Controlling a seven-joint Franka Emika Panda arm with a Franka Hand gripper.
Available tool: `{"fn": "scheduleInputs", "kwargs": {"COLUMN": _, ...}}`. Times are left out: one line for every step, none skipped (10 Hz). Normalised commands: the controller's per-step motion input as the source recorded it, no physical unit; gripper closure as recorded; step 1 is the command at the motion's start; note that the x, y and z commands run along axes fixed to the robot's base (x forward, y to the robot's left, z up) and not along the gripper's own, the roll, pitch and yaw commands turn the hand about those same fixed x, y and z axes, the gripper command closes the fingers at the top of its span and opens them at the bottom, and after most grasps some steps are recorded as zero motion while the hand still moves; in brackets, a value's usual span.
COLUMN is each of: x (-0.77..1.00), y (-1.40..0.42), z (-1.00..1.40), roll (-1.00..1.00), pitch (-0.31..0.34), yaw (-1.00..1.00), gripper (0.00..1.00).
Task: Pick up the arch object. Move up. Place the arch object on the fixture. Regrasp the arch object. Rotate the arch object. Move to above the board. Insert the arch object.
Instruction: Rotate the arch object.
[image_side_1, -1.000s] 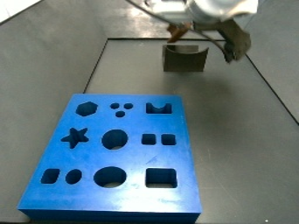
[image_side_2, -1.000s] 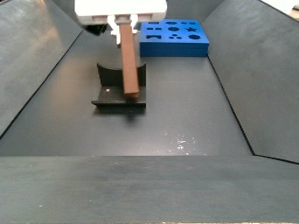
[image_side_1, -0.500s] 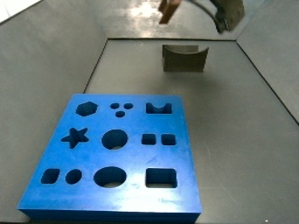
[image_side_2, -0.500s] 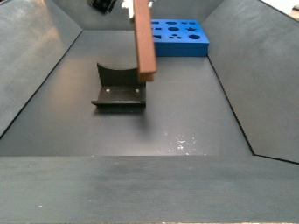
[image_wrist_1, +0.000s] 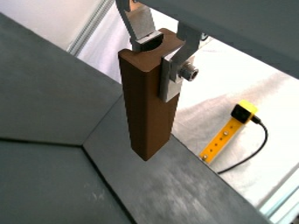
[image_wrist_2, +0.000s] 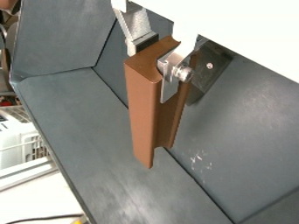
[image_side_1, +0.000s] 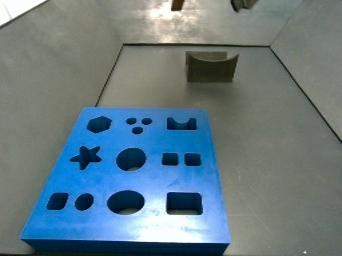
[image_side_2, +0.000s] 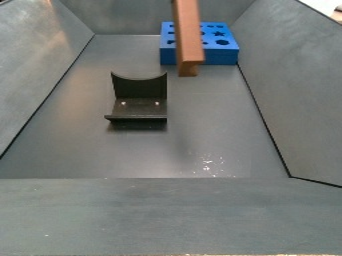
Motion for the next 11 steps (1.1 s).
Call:
{"fn": "scheduleInputs", "kwargs": {"x": -1.0, "y": 0.09, "z": 0.21, "roll": -0.15, "pitch": -0.031, "yaw": -0.11, "gripper": 1.0}}
{"fn": "scheduleInputs", "kwargs": {"x": -1.0, "y": 0.09, "z": 0.19, "roll": -0.15, "pitch": -0.027, "yaw": -0.1, "gripper": 1.0}}
{"fn": "scheduleInputs", "kwargs": {"x": -0.9, "y": 0.06, "z": 0.12, "roll": -0.15, "pitch": -0.019, "yaw": -0.09, "gripper": 1.0}}
{"fn": "scheduleInputs", "kwargs": {"x": -0.82, "y": 0.05, "z": 0.09, "roll": -0.16, "pitch": -0.019, "yaw": -0.08, "gripper": 1.0}}
{"fn": "scheduleInputs", "kwargs": {"x": -0.67, "y": 0.04, "z": 0.06, "roll": -0.15, "pitch": -0.018, "yaw": -0.07, "gripper": 1.0}}
{"fn": "scheduleInputs", "kwargs": {"x": -0.5, "y": 0.03, "z": 0.05, "roll": -0.16, "pitch": -0.026, "yaw": -0.06, "gripper": 1.0}}
{"fn": "scheduleInputs", "kwargs": {"x": -0.38, "y": 0.03, "z": 0.05, "roll": -0.16, "pitch": -0.029, "yaw": -0.05, "gripper": 1.0}}
{"fn": "scheduleInputs", "kwargs": {"x": -0.27, "y": 0.03, "z": 0.04, "roll": -0.16, "pitch": -0.033, "yaw": -0.05, "gripper": 1.0}}
{"fn": "scheduleInputs", "kwargs": {"x": 0.0, "y": 0.0, "z": 0.0, "roll": -1.0, "pitch": -0.084, "yaw": -0.52, "gripper": 1.0}}
{"fn": "scheduleInputs", "kwargs": {"x": 0.09, "y": 0.02, "z": 0.0, "roll": -1.0, "pitch": -0.074, "yaw": -0.52, "gripper": 1.0}}
{"fn": "scheduleInputs", "kwargs": {"x": 0.03, "y": 0.05, "z": 0.03, "roll": -1.0, "pitch": -0.053, "yaw": -0.53, "gripper": 1.0}}
